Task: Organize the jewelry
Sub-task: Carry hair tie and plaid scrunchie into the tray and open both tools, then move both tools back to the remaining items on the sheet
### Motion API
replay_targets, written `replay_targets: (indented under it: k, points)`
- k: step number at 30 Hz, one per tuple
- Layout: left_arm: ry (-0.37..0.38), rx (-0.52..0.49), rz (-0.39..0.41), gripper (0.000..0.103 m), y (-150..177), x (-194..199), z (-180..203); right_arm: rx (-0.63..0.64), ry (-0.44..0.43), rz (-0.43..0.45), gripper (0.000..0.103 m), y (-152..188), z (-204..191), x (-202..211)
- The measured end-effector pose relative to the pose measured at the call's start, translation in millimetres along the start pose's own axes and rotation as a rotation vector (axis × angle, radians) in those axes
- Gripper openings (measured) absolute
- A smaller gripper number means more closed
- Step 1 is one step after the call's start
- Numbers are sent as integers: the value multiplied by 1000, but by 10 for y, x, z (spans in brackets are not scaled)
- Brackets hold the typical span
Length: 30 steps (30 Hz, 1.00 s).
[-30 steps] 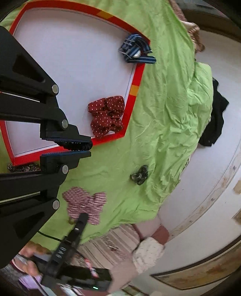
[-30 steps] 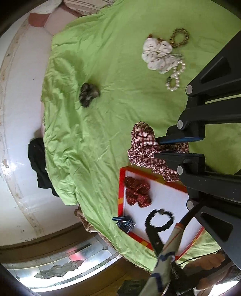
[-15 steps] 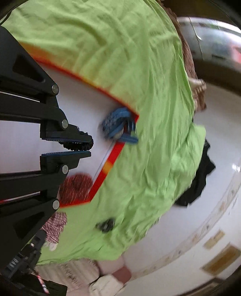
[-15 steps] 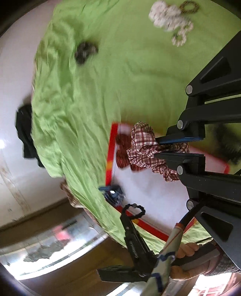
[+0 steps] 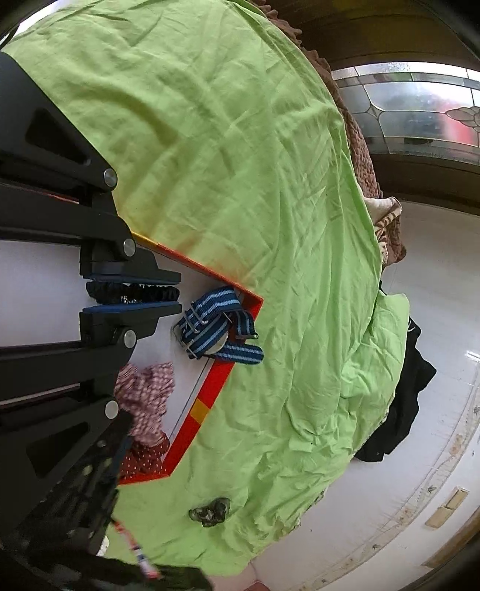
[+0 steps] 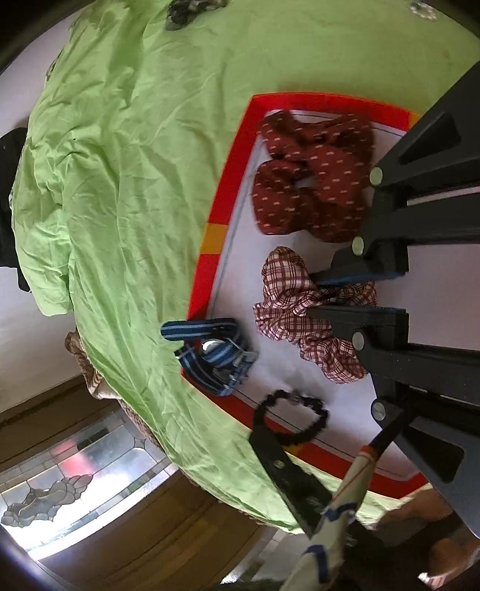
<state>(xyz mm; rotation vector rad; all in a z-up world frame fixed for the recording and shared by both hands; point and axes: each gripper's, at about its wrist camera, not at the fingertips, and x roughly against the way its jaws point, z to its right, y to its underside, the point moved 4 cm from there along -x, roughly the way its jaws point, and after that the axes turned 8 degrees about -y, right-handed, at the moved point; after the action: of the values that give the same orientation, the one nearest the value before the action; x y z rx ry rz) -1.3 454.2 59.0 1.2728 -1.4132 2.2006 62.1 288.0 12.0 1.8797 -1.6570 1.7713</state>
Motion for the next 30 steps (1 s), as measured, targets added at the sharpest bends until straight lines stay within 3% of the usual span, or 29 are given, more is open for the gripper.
replay_targets:
  k: [2,4,6,13,21,27,30]
  points:
    - [18,2,10,18,-9,40,-5,-10,-10,8,25,-42,20,50]
    - [26,17,28,56,-17,93,-23,-19,-16,28,32,-76,27,130]
    - [36,43,57,63,-24,170,-54,-23,-18,50,39,-80,46,256]
    - [116,62,30,65,69,247,-21,-34,18,102,48,212,297,855]
    - [133,39,46,65,232,365,92,-98,56,75,48,1114,715,1444]
    - [177,39,60,65,310,433,236,-150,-25,45,48,1645,736,1517]
    - [188,15,72,65,352,466,346,-154,-7,36,48,1769,682,1442]
